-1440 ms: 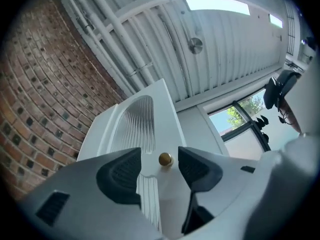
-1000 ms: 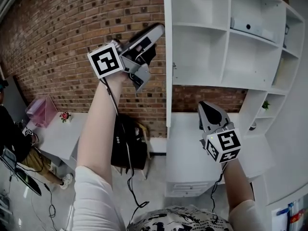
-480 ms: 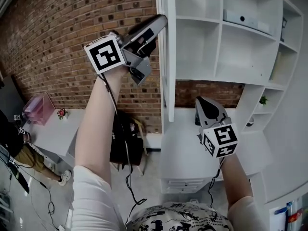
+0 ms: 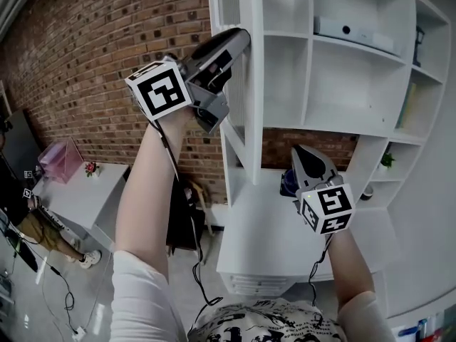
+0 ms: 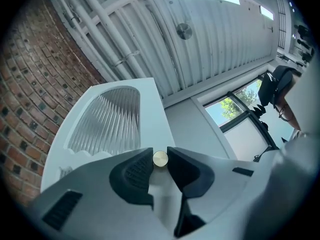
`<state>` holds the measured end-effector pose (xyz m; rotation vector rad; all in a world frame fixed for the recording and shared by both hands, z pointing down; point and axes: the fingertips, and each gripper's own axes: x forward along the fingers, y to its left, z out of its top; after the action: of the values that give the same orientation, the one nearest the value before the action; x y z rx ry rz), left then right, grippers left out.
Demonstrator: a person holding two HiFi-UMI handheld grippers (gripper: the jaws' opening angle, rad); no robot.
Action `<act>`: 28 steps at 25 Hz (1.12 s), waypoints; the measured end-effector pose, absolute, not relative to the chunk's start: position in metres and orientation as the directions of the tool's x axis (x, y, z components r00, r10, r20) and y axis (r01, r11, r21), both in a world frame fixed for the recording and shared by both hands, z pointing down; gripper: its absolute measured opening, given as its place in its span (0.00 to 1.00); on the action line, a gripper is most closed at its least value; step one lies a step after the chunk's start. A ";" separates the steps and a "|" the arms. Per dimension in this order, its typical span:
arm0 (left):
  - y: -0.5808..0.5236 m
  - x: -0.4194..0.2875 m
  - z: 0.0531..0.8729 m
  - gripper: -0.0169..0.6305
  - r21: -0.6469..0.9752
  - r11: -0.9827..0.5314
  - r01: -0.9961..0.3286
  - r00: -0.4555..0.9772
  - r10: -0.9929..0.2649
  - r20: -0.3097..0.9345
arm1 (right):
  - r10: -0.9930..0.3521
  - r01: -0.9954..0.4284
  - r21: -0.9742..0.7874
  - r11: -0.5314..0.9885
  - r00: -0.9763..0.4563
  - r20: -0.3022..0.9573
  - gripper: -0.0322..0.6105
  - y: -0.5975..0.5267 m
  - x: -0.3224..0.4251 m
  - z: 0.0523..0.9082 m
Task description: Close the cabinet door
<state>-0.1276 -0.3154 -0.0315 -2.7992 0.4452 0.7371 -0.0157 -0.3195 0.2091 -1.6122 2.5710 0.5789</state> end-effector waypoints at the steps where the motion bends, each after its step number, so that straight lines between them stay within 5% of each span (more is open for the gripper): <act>1: -0.318 -0.119 -0.031 0.18 -0.127 -0.927 -0.353 0.826 -0.244 -0.509 | -0.856 -0.877 0.284 0.388 -0.457 -0.240 0.07 -0.323 -0.007 0.210; 28: -0.431 0.054 -0.030 0.18 -0.282 -0.718 -0.636 0.742 -0.469 -0.478 | -0.814 -0.833 0.309 0.460 -0.534 -0.229 0.07 -0.436 0.140 0.224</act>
<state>0.0535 -0.4314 -0.0298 -2.5102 0.8427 0.5260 0.1403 -0.4363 0.2236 -1.4909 2.6425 0.6012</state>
